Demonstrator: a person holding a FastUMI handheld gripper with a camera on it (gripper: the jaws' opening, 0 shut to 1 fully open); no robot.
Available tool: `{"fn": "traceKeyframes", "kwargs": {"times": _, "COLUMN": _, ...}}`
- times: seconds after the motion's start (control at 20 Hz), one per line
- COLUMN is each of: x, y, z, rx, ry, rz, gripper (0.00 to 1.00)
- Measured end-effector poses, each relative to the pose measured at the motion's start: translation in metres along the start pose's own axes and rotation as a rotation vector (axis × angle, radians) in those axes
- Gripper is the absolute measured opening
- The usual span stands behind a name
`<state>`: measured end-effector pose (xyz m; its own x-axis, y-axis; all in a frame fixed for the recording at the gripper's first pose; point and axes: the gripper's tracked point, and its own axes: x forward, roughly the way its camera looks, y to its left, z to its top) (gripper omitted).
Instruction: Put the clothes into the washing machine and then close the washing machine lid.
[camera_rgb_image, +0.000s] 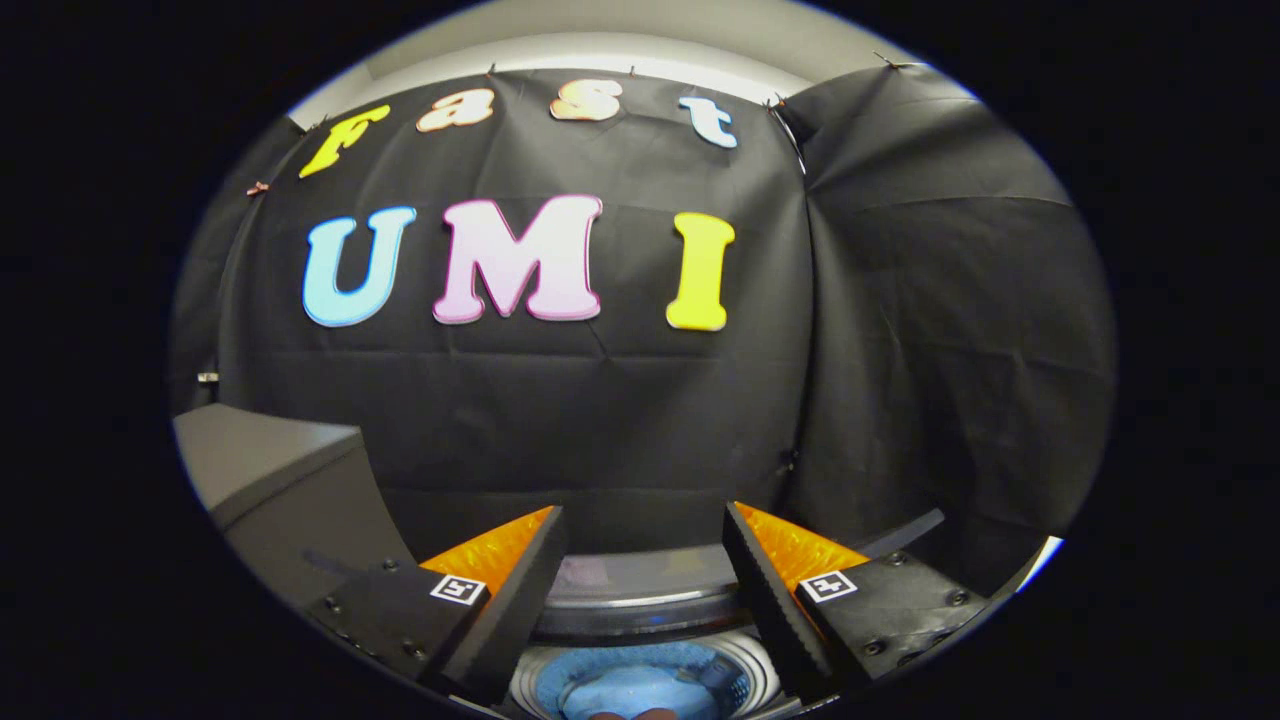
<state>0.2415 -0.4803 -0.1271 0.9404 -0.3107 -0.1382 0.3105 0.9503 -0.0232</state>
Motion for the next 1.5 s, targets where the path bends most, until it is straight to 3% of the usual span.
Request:
{"fn": "traceKeyframes", "kwargs": {"times": 0.1, "x": -0.024, "y": -0.021, "z": -0.025, "rx": -0.085, "ry": 0.087, "rz": -0.08, "gripper": 1.0}}
{"fn": "traceKeyframes", "kwargs": {"times": 0.15, "x": -0.035, "y": -0.024, "z": -0.028, "rx": -0.09, "ry": 0.077, "rz": -0.077, "gripper": 1.0}}
{"fn": "traceKeyframes", "kwargs": {"times": 0.3, "x": -0.041, "y": -0.041, "z": -0.022, "rx": -0.003, "ry": 0.036, "rz": -0.095, "gripper": 0.98}}
{"fn": "traceKeyframes", "kwargs": {"times": 0.6, "x": -0.087, "y": -0.047, "z": 0.035, "rx": 0.125, "ry": -0.112, "rz": -0.098, "gripper": 0.99}}
{"fn": "traceKeyframes", "kwargs": {"times": 0.95, "x": -0.122, "y": -0.038, "z": 0.08, "rx": 0.067, "ry": -0.155, "rz": -0.187, "gripper": 0.99}}
{"fn": "traceKeyframes", "kwargs": {"times": 1.25, "x": -0.159, "y": 0.052, "z": 0.152, "rx": -0.026, "ry": -0.216, "rz": -0.153, "gripper": 0.99}}
{"fn": "traceKeyframes", "kwargs": {"times": 1.5, "x": -0.197, "y": 0.167, "z": 0.175, "rx": 0.007, "ry": -0.252, "rz": 0.002, "gripper": 0.98}}
